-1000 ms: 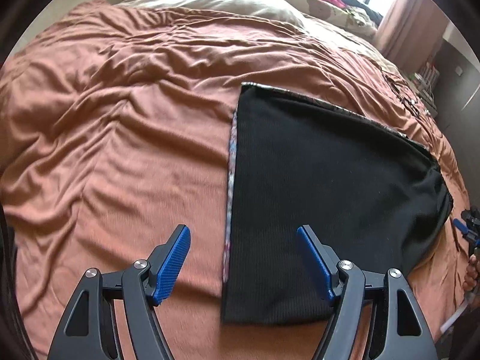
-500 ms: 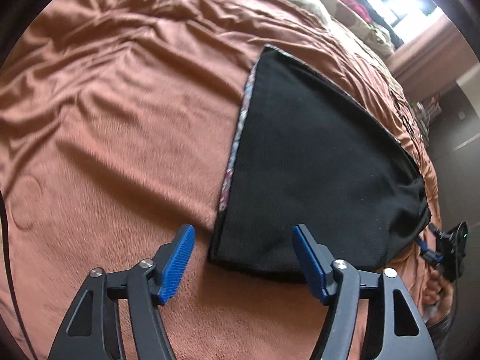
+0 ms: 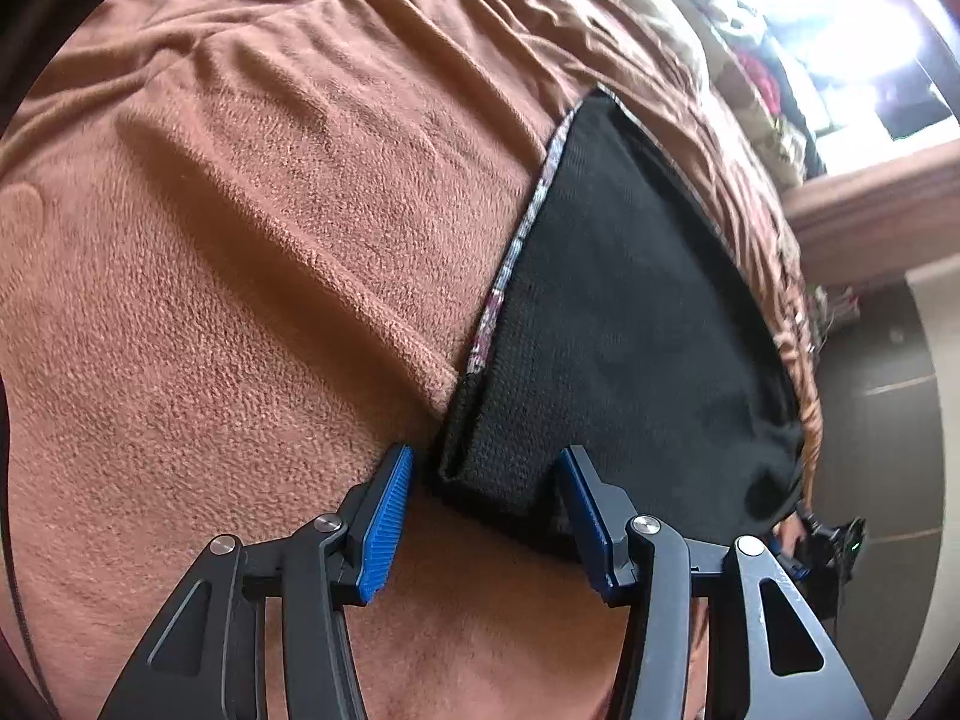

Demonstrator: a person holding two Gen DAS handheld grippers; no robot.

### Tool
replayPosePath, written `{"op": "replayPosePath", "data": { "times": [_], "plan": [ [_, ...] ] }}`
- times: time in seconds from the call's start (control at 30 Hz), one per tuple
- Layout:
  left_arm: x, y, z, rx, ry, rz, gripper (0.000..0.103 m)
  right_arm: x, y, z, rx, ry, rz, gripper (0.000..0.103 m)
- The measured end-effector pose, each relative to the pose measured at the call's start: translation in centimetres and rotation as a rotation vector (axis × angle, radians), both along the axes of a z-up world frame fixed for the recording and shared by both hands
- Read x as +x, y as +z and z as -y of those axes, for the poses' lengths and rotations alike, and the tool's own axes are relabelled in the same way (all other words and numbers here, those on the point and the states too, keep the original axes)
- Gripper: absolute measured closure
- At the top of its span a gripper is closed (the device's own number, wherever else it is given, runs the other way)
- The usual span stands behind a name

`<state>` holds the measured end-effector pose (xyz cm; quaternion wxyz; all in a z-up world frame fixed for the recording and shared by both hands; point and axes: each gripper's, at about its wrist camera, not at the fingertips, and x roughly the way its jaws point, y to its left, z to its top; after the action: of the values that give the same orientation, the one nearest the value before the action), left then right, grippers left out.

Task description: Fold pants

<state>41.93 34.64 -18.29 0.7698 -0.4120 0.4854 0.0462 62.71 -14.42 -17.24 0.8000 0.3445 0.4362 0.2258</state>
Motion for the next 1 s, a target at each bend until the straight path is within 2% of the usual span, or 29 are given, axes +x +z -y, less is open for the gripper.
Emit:
{"op": "replayPosePath", "data": {
  "times": [0.13,0.2,0.23,0.27,0.37,0.57,0.73,1.0],
  "plan": [
    [-1.2,-0.4,0.1,-0.059,0.047,0.03,0.059,0.0,-0.6,0.5,0.044,-0.043,-0.009,0.047],
    [-1.4,-0.4,0.0,-0.049,0.062,0.034,0.071,0.1,-0.9,0.8,0.062,-0.058,-0.018,0.052],
    [-1.4,-0.5,-0.2,-0.047,0.066,0.035,0.084,0.1,-1.1,0.9,0.068,-0.064,-0.02,0.059],
    [-1.4,-0.6,-0.3,-0.05,0.074,0.035,0.089,0.1,-1.2,1.2,0.077,-0.072,-0.025,0.07],
    [-1.6,-0.3,-0.3,-0.037,0.08,0.036,0.092,0.1,-1.7,1.8,0.123,-0.094,-0.038,0.086],
    [-2.4,2.3,-0.3,-0.018,0.081,0.092,0.094,-1.2,0.2,1.9,0.1,-0.092,0.021,0.089],
    [-3.1,4.7,0.2,-0.007,0.044,0.121,0.094,-2.2,1.7,2.0,0.091,-0.078,0.058,0.09],
    [-5.9,7.3,1.3,-0.024,0.036,0.154,0.094,-4.4,3.2,2.5,0.078,-0.052,0.07,0.09]
  ]
}}
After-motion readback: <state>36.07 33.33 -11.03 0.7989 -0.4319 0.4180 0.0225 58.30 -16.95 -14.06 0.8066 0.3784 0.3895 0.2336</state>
